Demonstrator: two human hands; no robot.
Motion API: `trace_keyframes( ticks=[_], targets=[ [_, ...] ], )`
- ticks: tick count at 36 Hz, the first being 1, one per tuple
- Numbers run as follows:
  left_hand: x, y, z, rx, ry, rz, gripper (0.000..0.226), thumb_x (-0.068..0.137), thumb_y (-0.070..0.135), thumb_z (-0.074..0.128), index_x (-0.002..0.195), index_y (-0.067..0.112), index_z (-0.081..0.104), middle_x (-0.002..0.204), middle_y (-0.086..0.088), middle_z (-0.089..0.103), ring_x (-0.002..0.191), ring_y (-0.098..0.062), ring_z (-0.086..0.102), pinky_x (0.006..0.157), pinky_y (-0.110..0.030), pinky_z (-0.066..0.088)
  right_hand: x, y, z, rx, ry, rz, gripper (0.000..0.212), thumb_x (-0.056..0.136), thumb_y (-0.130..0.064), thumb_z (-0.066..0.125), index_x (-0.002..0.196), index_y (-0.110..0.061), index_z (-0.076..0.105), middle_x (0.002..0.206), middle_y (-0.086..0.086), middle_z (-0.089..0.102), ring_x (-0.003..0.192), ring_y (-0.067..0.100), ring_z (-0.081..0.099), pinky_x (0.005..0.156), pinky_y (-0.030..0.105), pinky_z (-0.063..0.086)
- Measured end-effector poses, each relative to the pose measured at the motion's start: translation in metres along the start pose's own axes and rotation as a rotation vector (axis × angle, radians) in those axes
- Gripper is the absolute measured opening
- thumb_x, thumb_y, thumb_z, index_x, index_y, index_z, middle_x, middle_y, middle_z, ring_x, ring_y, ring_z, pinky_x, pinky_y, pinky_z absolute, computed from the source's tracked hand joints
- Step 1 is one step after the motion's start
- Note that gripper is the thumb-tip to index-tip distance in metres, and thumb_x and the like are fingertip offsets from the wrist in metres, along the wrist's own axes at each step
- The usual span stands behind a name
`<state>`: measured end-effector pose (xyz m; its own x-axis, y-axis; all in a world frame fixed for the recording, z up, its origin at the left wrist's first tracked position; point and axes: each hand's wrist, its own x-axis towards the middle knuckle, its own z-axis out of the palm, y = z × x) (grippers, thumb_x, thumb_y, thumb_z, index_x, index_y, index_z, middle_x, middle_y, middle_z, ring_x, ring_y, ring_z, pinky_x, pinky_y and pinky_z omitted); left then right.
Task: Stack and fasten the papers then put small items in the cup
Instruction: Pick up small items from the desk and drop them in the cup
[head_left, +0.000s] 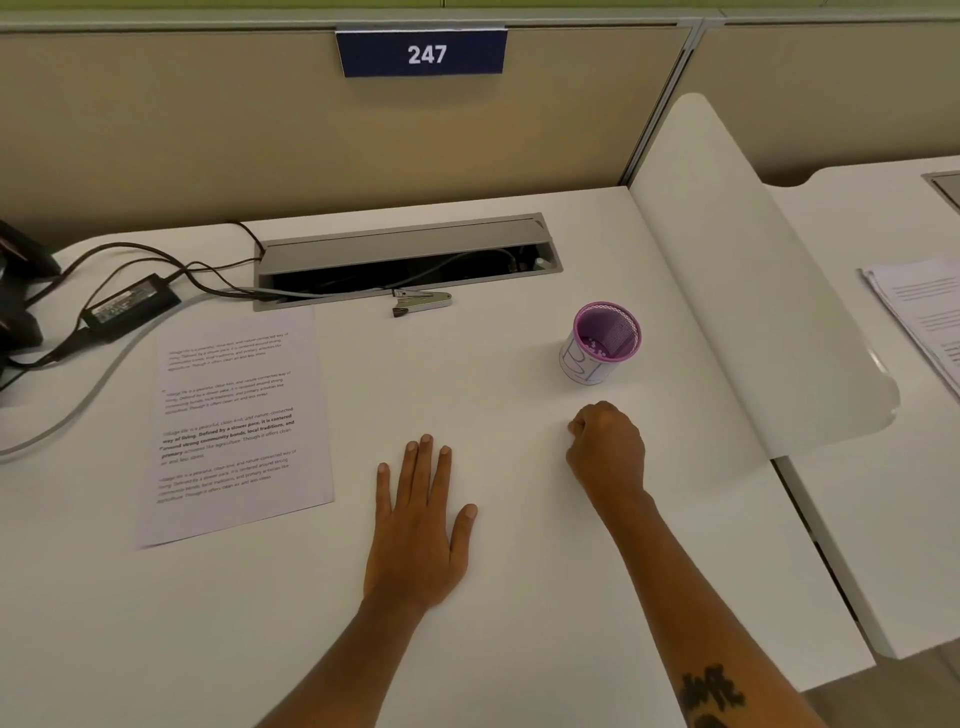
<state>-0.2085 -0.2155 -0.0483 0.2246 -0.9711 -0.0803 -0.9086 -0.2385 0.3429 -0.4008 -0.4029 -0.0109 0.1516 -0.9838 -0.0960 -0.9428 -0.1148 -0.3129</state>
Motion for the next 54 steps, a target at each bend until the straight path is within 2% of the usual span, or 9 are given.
trace_keyframes(
  ticks=[10, 13, 18, 25, 29, 35, 43, 48, 54],
  targets=[
    [0.0, 0.0, 0.0, 0.014, -0.002, 0.001, 0.075, 0.11, 0.054, 0.029, 0.172, 0.019, 0.005, 0.181, -0.006, -0.003, 0.168, -0.022, -0.005, 0.135, -0.059, 0.01, -0.006, -0.013, 0.001, -0.161, -0.105, 0.002, 0.026, 0.088, -0.003, 0.063, 0.112, -0.004, 0.057, 0.108, 0.011, 0.06, 0.096, 0.028, 0.058, 0.068, 0.032, 0.041],
    [-0.001, 0.0, 0.0, 0.016, -0.002, 0.003, 0.075, 0.11, 0.053, 0.03, 0.172, 0.018, 0.006, 0.181, -0.006, -0.004, 0.168, -0.022, -0.006, 0.135, -0.059, 0.01, -0.006, -0.008, 0.005, -0.151, -0.104, -0.02, 0.025, 0.089, -0.002, 0.061, 0.113, -0.004, 0.054, 0.109, 0.011, 0.057, 0.095, 0.027, 0.056, 0.069, 0.034, 0.046],
    [-0.001, 0.0, 0.001, 0.019, 0.006, 0.003, 0.075, 0.11, 0.053, 0.03, 0.172, 0.018, 0.006, 0.181, -0.006, -0.004, 0.168, -0.023, -0.005, 0.135, -0.059, 0.01, 0.0, -0.003, -0.009, -0.013, -0.133, -0.029, 0.014, 0.088, 0.005, 0.057, 0.099, -0.004, 0.055, 0.097, 0.01, 0.055, 0.087, 0.027, 0.053, 0.073, 0.034, 0.046],
    [-0.001, -0.001, 0.002, 0.033, -0.002, 0.002, 0.074, 0.111, 0.054, 0.027, 0.172, 0.019, 0.003, 0.181, -0.005, -0.006, 0.168, -0.022, -0.007, 0.135, -0.058, 0.008, 0.031, -0.016, -0.083, 0.211, 0.009, -0.008, 0.028, 0.084, 0.012, 0.05, 0.072, -0.013, 0.046, 0.068, -0.003, 0.046, 0.064, 0.023, 0.044, 0.051, 0.026, 0.029],
    [-0.001, -0.001, 0.002, 0.035, -0.006, 0.0, 0.074, 0.11, 0.054, 0.026, 0.172, 0.019, 0.003, 0.181, -0.005, -0.007, 0.168, -0.022, -0.007, 0.135, -0.058, 0.008, 0.058, -0.025, -0.114, 0.201, 0.089, -0.031, 0.01, 0.092, 0.006, 0.052, 0.088, 0.004, 0.061, 0.085, 0.008, 0.059, 0.08, 0.028, 0.053, 0.066, 0.033, 0.041],
    [0.0, -0.002, 0.003, 0.035, -0.008, 0.0, 0.074, 0.11, 0.054, 0.027, 0.172, 0.019, 0.005, 0.181, -0.005, -0.005, 0.168, -0.022, -0.006, 0.134, -0.059, 0.01, 0.087, -0.026, -0.122, 0.184, 0.086, -0.039, 0.015, 0.093, 0.004, 0.057, 0.09, -0.01, 0.062, 0.102, 0.013, 0.069, 0.093, 0.028, 0.061, 0.074, 0.034, 0.046],
    [0.0, -0.001, 0.003, 0.028, -0.007, 0.002, 0.074, 0.11, 0.055, 0.025, 0.172, 0.019, 0.003, 0.181, -0.005, -0.005, 0.168, -0.022, -0.006, 0.135, -0.059, 0.009, 0.093, -0.022, -0.117, 0.153, 0.088, -0.022, 0.016, 0.092, 0.0, 0.06, 0.092, -0.003, 0.076, 0.097, 0.015, 0.076, 0.091, 0.031, 0.069, 0.076, 0.038, 0.057],
    [-0.001, -0.001, 0.002, 0.029, -0.006, -0.001, 0.074, 0.11, 0.055, 0.025, 0.172, 0.02, 0.004, 0.181, -0.005, -0.005, 0.168, -0.021, -0.006, 0.135, -0.058, 0.009, 0.092, -0.02, -0.116, 0.171, 0.102, -0.009, 0.012, 0.093, -0.002, 0.064, 0.096, -0.005, 0.076, 0.101, 0.013, 0.076, 0.087, 0.024, 0.064, 0.074, 0.03, 0.049],
    [-0.001, -0.001, 0.001, 0.032, -0.014, 0.001, 0.074, 0.11, 0.056, 0.022, 0.172, 0.02, 0.003, 0.181, -0.004, -0.006, 0.168, -0.021, -0.006, 0.135, -0.058, 0.009, 0.09, -0.018, -0.121, 0.194, 0.124, -0.015, 0.016, 0.086, 0.003, 0.062, 0.086, -0.007, 0.075, 0.094, 0.01, 0.077, 0.089, 0.03, 0.071, 0.078, 0.04, 0.061]
  ],
)
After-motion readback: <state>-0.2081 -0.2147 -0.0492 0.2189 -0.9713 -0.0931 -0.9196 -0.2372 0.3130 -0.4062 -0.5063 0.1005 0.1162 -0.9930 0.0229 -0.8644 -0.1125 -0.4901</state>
